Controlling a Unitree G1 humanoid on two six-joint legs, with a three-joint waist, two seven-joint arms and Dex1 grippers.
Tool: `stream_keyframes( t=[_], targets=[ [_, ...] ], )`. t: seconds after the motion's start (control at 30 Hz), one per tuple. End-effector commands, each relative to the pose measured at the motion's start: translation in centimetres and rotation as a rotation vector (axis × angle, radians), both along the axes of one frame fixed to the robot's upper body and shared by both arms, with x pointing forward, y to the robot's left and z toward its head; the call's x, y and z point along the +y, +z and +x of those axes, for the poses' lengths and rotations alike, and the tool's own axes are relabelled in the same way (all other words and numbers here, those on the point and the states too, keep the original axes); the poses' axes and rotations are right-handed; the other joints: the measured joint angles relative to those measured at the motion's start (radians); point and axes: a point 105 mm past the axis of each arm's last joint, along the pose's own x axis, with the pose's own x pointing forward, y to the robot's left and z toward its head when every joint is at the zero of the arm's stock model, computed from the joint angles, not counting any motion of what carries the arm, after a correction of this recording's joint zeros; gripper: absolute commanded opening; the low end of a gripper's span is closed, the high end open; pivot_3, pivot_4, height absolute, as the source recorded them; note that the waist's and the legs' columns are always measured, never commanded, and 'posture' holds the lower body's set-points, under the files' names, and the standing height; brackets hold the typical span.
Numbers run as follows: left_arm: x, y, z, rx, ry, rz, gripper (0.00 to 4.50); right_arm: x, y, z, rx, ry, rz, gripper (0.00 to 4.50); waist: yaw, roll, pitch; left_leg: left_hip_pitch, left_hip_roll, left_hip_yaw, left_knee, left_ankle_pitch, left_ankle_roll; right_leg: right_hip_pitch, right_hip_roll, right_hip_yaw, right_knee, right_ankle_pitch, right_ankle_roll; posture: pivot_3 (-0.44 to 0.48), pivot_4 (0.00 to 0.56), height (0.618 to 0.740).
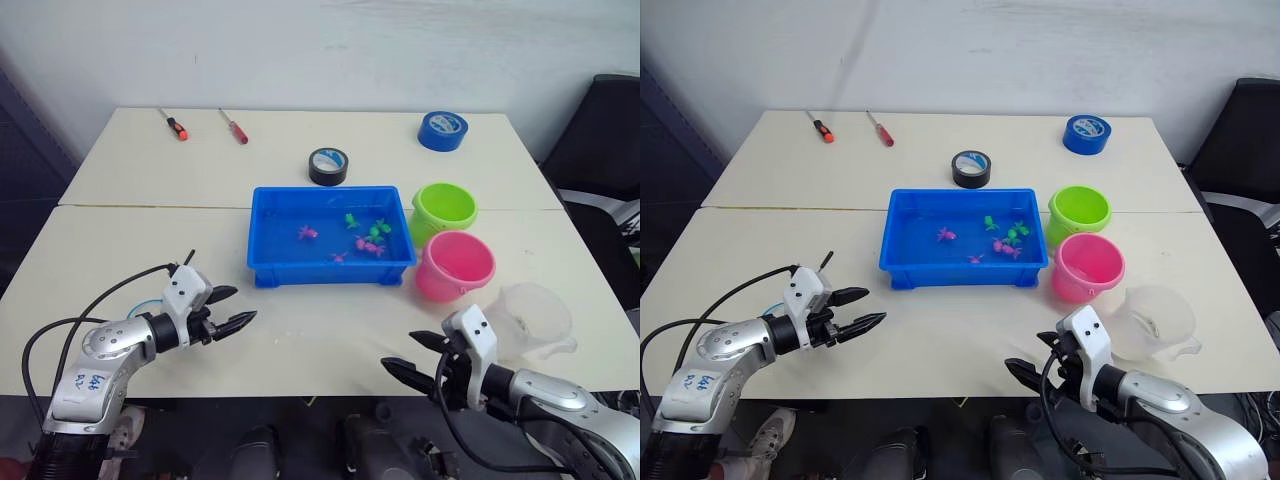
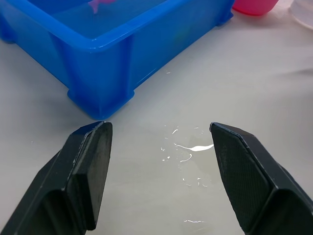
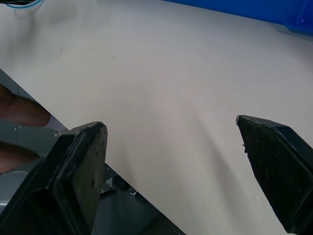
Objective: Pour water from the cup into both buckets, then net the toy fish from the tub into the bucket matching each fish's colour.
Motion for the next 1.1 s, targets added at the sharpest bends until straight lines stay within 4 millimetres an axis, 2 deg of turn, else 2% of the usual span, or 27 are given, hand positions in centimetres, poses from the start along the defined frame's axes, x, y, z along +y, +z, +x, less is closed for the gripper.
stream_keyframes(
  t=[0.03,0.53,0.7,0.83,0.93,1.0,1.1],
  targets=[
    [0.1,0.9,0.2,-0.043,-0.008,0.018,3.51,0.5,0.9,0.0,-0.044,0.017,0.014,4.47,0.0,0.0,0.0,0.0,0.0,0.0,0.0,0.0,0.0,0.0,0.0,0.0,0.0,0.0,0.0,0.0,0.15,0.734],
    [0.1,1.5,0.3,-0.049,-0.007,0.012,3.51,0.5,0.9,-0.1,-0.042,0.02,0.017,4.47,0.0,0.0,0.0,0.0,0.0,0.0,0.0,0.0,0.0,0.0,0.0,0.0,0.0,0.0,0.0,0.0,0.15,0.734],
    [0.8,3.0,0.8,-0.007,-0.037,-0.028,3.51,0.3,1.0,-0.3,-0.037,0.011,0.015,4.47,0.0,0.0,0.0,0.0,0.0,0.0,0.0,0.0,0.0,0.0,0.0,0.0,0.0,0.0,0.0,0.0,0.15,0.734],
    [0.5,6.2,1.9,-0.062,-0.12,-0.065,3.51,-1.4,0.6,-1.9,0.011,-0.04,-0.013,4.47,0.01,0.0,0.0,0.0,0.0,0.0,0.0,0.0,0.0,0.0,0.0,-0.001,0.0,0.0,0.0,0.0,0.15,0.734],
    [-1.8,9.1,2.6,-0.122,-0.292,-0.083,3.51,-4.6,0.2,-4.4,0.07,-0.161,-0.07,4.47,0.034,-0.001,0.0,-0.002,-0.001,-0.001,0.0,0.0,0.0,0.0,0.0,-0.002,-0.002,0.0,0.0,0.0,0.15,0.734],
    [-3.2,9.7,2.6,-0.123,-0.373,-0.085,3.51,-5.9,0.1,-5.7,0.096,-0.222,-0.085,4.47,0.044,-0.002,-0.001,-0.002,-0.001,-0.001,0.0,-0.001,0.0,0.0,0.0,-0.002,-0.002,-0.001,0.001,0.0,0.15,0.734],
    [-4.3,9.9,2.7,-0.122,-0.428,-0.097,3.51,-7.2,-0.1,-6.8,0.115,-0.292,-0.102,4.47,0.029,-0.003,-0.002,0.0,-0.001,0.002,0.0,-0.001,0.0,0.001,0.0,0.0,-0.003,-0.001,0.001,0.0,0.15,0.734]
  ],
)
